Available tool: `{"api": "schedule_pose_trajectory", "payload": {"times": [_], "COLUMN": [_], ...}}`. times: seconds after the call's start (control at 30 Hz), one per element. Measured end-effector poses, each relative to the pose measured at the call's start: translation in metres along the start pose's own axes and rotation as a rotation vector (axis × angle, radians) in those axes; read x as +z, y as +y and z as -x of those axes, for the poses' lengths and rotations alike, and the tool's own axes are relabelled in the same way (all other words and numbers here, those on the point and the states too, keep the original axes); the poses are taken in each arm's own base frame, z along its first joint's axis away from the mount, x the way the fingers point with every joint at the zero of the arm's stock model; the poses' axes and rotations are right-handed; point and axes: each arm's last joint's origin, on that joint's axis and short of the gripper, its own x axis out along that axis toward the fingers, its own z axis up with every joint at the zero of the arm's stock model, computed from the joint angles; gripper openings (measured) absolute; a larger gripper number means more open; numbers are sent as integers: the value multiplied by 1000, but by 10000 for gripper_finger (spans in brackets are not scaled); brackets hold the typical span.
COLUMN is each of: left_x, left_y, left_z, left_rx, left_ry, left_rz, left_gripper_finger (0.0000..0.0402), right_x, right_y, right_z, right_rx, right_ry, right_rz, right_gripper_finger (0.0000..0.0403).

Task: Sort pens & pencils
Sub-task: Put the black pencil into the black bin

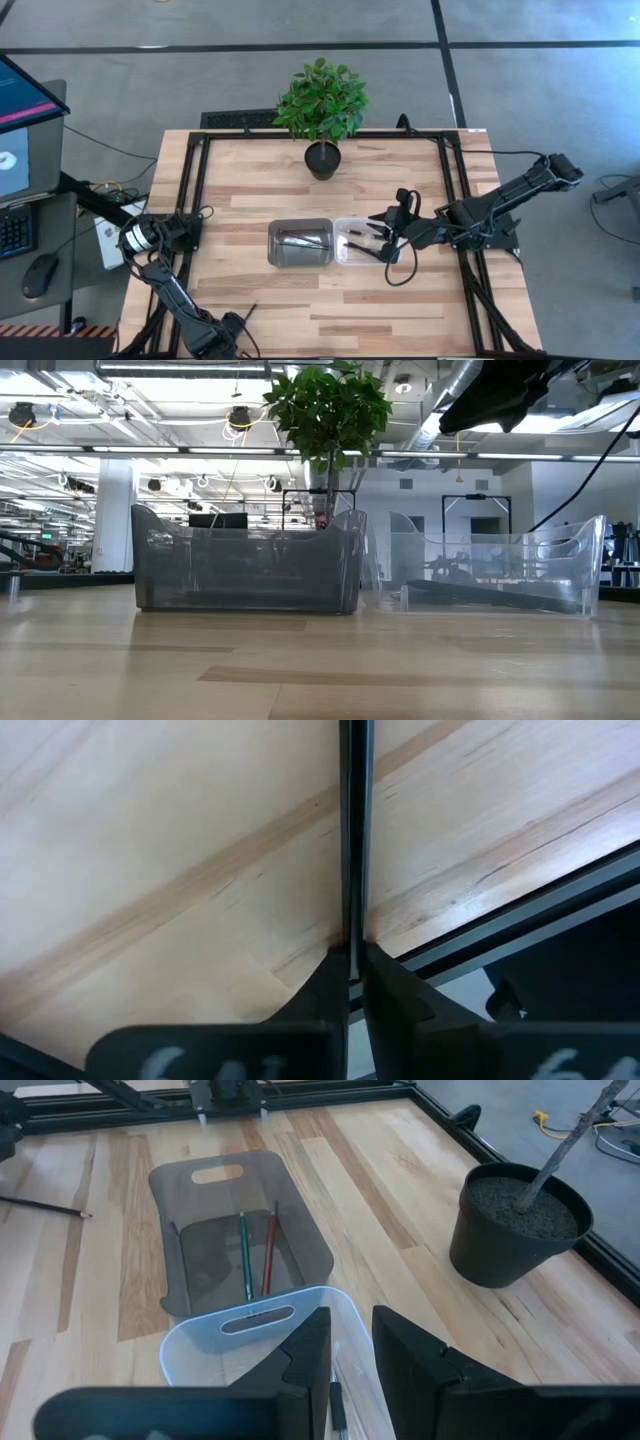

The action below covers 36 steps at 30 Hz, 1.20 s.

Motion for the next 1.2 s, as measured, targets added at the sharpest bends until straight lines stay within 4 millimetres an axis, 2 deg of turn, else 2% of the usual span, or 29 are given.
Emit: {"api": "schedule_pose_trajectory", "payload": {"times": [0.53, 0.93, 1.2], "left_x": [2, 11, 13], "left_y": [-1, 5, 5], "left_z": [3, 20, 21], "left_rx": [-30, -117, -128], "left_ry": [-53, -346, -401], "left_rz": [-5, -12, -27], "left_gripper_finger": [1, 0, 0], "right_x": [0, 1, 0], "right_y": [0, 0, 1], "right_z": [0, 0, 0], "right_rx": [1, 4, 27], "right_ry": [-3, -5, 3], "right_rz": [-2, -23, -30], "right_gripper_finger": [102, 102, 102]}}
